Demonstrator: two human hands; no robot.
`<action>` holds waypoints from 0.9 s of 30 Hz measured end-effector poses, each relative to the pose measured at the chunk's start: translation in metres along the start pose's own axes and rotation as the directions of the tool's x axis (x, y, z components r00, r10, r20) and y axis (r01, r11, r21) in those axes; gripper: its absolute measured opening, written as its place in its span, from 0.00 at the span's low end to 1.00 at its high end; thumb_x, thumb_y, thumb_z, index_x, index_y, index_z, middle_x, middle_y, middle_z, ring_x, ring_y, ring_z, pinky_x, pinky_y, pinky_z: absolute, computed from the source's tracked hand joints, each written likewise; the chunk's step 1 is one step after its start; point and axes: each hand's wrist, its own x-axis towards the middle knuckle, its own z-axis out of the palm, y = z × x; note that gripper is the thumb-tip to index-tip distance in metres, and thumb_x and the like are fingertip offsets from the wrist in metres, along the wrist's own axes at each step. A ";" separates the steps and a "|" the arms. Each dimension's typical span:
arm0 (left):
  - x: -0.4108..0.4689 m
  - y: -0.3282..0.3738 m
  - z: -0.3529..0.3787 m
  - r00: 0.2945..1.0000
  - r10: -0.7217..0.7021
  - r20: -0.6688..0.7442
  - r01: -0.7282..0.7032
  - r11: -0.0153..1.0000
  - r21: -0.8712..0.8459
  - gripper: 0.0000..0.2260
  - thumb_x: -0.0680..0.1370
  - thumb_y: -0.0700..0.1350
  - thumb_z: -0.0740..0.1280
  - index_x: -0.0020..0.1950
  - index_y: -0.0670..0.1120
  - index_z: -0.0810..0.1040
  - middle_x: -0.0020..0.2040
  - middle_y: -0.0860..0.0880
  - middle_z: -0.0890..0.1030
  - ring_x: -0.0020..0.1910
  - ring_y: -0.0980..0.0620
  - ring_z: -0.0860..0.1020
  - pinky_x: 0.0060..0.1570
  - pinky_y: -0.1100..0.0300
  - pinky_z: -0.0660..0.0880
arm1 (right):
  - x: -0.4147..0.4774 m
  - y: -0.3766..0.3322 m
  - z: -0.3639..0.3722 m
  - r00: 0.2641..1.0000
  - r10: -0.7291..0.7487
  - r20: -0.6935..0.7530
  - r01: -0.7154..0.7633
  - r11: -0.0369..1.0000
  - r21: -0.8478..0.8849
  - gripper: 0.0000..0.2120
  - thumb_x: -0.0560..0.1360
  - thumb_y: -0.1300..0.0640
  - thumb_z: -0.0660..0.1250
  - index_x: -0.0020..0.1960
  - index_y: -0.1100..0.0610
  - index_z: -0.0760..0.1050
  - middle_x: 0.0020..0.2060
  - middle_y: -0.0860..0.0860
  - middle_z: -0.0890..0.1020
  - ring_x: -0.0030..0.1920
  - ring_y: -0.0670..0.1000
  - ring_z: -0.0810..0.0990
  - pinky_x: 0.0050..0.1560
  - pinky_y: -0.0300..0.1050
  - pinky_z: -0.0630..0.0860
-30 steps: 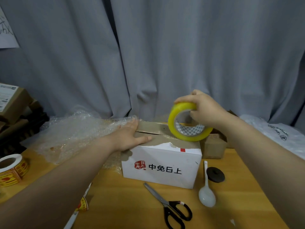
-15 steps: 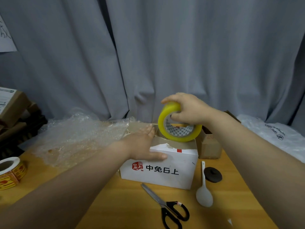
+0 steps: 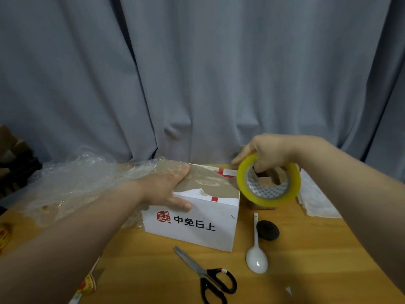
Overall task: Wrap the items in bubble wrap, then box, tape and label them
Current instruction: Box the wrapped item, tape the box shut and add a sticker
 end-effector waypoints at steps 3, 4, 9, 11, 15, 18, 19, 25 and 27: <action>0.002 -0.002 -0.002 1.000 0.005 0.027 -0.005 1.000 -0.006 0.56 0.59 0.76 0.61 0.78 0.53 0.41 0.78 0.56 0.45 0.76 0.55 0.51 0.72 0.58 0.52 | -0.003 0.002 0.019 1.000 0.005 0.011 -0.006 1.000 0.030 0.26 0.71 0.58 0.70 0.62 0.33 0.73 0.51 0.43 0.79 0.42 0.46 0.79 0.38 0.38 0.79; 0.002 -0.003 -0.002 0.999 -0.001 0.036 0.001 1.000 -0.009 0.57 0.58 0.77 0.61 0.78 0.53 0.41 0.78 0.57 0.44 0.76 0.55 0.51 0.73 0.58 0.51 | -0.004 0.004 0.023 1.000 0.000 0.001 0.000 1.000 0.025 0.26 0.72 0.58 0.70 0.63 0.33 0.73 0.54 0.44 0.78 0.44 0.47 0.79 0.38 0.38 0.80; 0.003 0.008 -0.008 0.998 -0.037 0.058 0.038 0.999 -0.013 0.54 0.63 0.70 0.69 0.78 0.53 0.42 0.78 0.55 0.47 0.75 0.53 0.54 0.73 0.55 0.55 | -0.003 0.011 0.042 0.999 -0.044 0.020 0.041 0.992 0.119 0.24 0.71 0.58 0.70 0.58 0.31 0.75 0.54 0.43 0.79 0.47 0.55 0.81 0.47 0.51 0.81; 0.002 0.020 -0.007 0.997 -0.057 0.056 0.054 0.997 0.052 0.53 0.65 0.68 0.69 0.78 0.51 0.41 0.78 0.53 0.45 0.76 0.52 0.51 0.74 0.54 0.53 | -0.003 0.014 0.047 0.998 -0.066 -0.002 0.065 0.979 0.193 0.24 0.70 0.60 0.70 0.54 0.31 0.77 0.50 0.43 0.82 0.47 0.56 0.81 0.48 0.55 0.81; 0.001 0.055 0.003 1.000 0.016 0.017 -0.017 0.995 0.101 0.51 0.68 0.67 0.68 0.78 0.49 0.40 0.78 0.52 0.42 0.77 0.52 0.45 0.74 0.54 0.48 | -0.005 0.017 0.052 0.996 -0.080 -0.047 0.088 0.977 0.194 0.22 0.70 0.60 0.71 0.55 0.35 0.79 0.47 0.40 0.82 0.46 0.53 0.81 0.48 0.52 0.81; 0.009 0.089 0.013 0.988 0.155 -0.016 -0.154 0.984 0.086 0.48 0.69 0.67 0.67 0.78 0.50 0.44 0.79 0.50 0.46 0.77 0.51 0.46 0.74 0.53 0.48 | -0.007 0.013 0.052 0.996 -0.083 -0.034 0.086 0.992 0.090 0.22 0.71 0.57 0.71 0.59 0.34 0.77 0.48 0.39 0.80 0.43 0.49 0.80 0.44 0.47 0.80; 0.013 0.097 0.017 0.982 0.186 -0.037 -0.182 0.979 0.088 0.47 0.69 0.68 0.66 0.78 0.51 0.44 0.79 0.49 0.48 0.77 0.50 0.47 0.75 0.51 0.51 | -0.009 0.012 0.053 0.997 -0.076 -0.029 0.077 0.995 0.056 0.23 0.71 0.56 0.71 0.60 0.35 0.76 0.47 0.38 0.78 0.41 0.46 0.78 0.41 0.42 0.78; 0.020 0.094 0.028 0.958 0.229 -0.173 -0.219 0.973 0.074 0.40 0.73 0.63 0.66 0.78 0.51 0.51 0.78 0.51 0.54 0.76 0.53 0.55 0.72 0.56 0.58 | -0.030 0.005 0.064 0.997 -0.014 -0.077 0.027 0.985 0.173 0.23 0.71 0.57 0.70 0.64 0.41 0.75 0.37 0.35 0.75 0.31 0.32 0.74 0.27 0.27 0.66; 0.019 0.086 0.027 0.950 0.248 -0.188 -0.244 0.969 0.045 0.38 0.73 0.59 0.67 0.77 0.52 0.53 0.78 0.52 0.55 0.75 0.54 0.55 0.72 0.58 0.56 | -0.032 -0.003 0.067 0.998 0.007 -0.070 0.006 0.982 0.190 0.22 0.71 0.53 0.69 0.64 0.41 0.75 0.36 0.39 0.79 0.33 0.37 0.77 0.29 0.29 0.67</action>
